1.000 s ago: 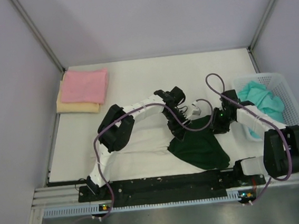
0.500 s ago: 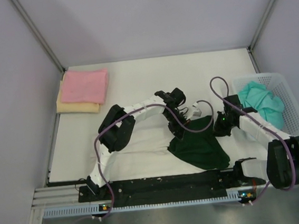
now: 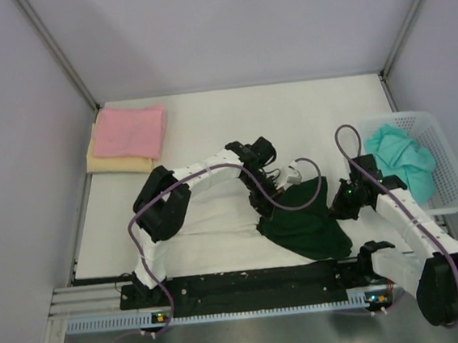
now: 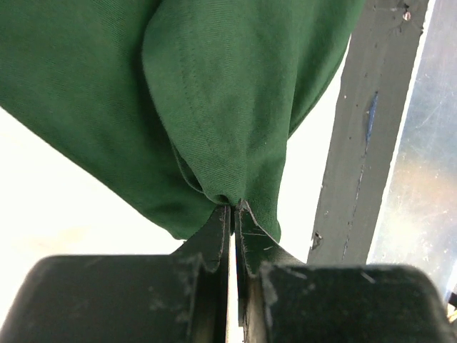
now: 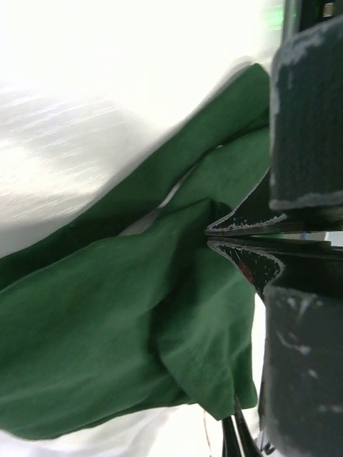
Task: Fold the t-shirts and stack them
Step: Fold the other side of the tshirt into a rectangle
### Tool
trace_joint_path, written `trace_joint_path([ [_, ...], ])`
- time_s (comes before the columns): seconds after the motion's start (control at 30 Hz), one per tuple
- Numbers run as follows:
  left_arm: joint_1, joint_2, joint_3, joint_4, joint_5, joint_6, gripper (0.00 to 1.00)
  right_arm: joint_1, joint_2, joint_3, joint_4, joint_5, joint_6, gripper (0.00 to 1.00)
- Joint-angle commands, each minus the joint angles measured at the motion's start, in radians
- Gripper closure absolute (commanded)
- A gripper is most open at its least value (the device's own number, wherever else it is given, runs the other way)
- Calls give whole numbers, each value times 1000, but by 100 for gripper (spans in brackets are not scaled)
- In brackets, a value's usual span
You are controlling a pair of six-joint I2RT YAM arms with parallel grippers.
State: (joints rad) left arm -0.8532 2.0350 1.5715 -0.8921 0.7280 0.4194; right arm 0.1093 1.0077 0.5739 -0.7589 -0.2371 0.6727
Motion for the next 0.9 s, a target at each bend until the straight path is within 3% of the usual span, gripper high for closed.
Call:
trace_joint_path([
  [0.0, -1, -58, -25, -48, 60, 54, 100, 6, -81, -3, -95, -7, 39, 100],
  [0.03, 0, -68, -27, -54, 70, 65, 100, 6, -87, -8, -95, 4, 44, 100],
  [0.23, 0, -98, -33, -68, 74, 82, 100, 4, -26, -16, -59, -63, 73, 57],
  [0.43, -1, -90, -33, -64, 73, 79, 100, 9, -46, -77, 38, -163, 159, 49],
  [0.67, -1, -95, -21, -65, 57, 84, 100, 50, 20, -48, 85, -183, 128, 48],
  [0.73, 0, -90, -16, -67, 59, 84, 100, 55, 34, -43, 105, -192, 114, 52],
  [0.87, 0, -88, -8, -74, 54, 84, 100, 55, 71, -40, 115, -180, 70, 84],
])
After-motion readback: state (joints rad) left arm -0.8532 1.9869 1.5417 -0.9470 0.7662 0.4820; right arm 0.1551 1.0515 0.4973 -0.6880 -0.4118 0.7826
